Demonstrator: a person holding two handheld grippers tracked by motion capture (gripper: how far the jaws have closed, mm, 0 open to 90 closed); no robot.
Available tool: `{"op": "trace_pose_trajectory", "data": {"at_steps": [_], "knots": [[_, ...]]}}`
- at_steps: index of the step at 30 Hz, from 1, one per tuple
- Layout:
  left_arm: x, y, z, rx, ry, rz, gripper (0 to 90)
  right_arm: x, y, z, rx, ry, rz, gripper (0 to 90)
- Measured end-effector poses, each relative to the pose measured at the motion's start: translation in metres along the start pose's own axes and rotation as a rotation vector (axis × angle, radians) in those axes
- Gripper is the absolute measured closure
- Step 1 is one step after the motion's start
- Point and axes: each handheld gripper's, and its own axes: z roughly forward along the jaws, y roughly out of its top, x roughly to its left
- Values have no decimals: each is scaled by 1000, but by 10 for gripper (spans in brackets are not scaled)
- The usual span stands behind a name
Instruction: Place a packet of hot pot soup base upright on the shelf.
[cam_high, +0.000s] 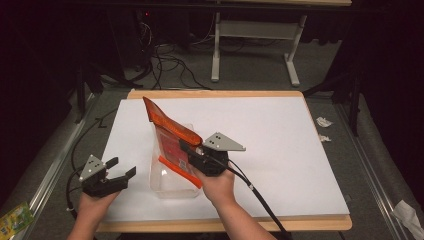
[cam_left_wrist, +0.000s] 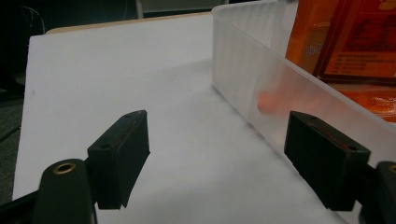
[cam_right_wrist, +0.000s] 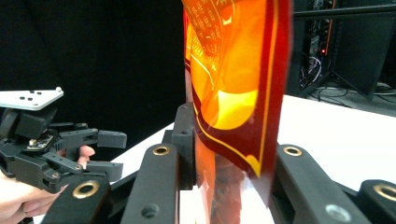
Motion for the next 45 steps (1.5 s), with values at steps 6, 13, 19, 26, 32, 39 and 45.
{"op": "trace_pose_trajectory", "data": {"at_steps": [6,13,19,26,32,39,45], "knots": [[0,0,0,-5,1,-6,228,1,-6,4,11,-14,3,726],[0,0,0,-4,-2,-4,228,2,-13,8,14,-11,8,725],[0,0,0,0,-3,0,228,-1,-16,7,20,-5,2,724],[0,0,1,0,-4,-2,228,-1,-22,9,43,-6,-10,723],[0,0,0,-3,-5,-3,228,-2,-27,7,47,-3,-3,723],[0,0,0,-2,-5,-4,228,-6,-38,-2,49,2,2,721],[0,-1,-1,-3,-6,-6,228,-8,-48,-9,56,2,3,720]]}}
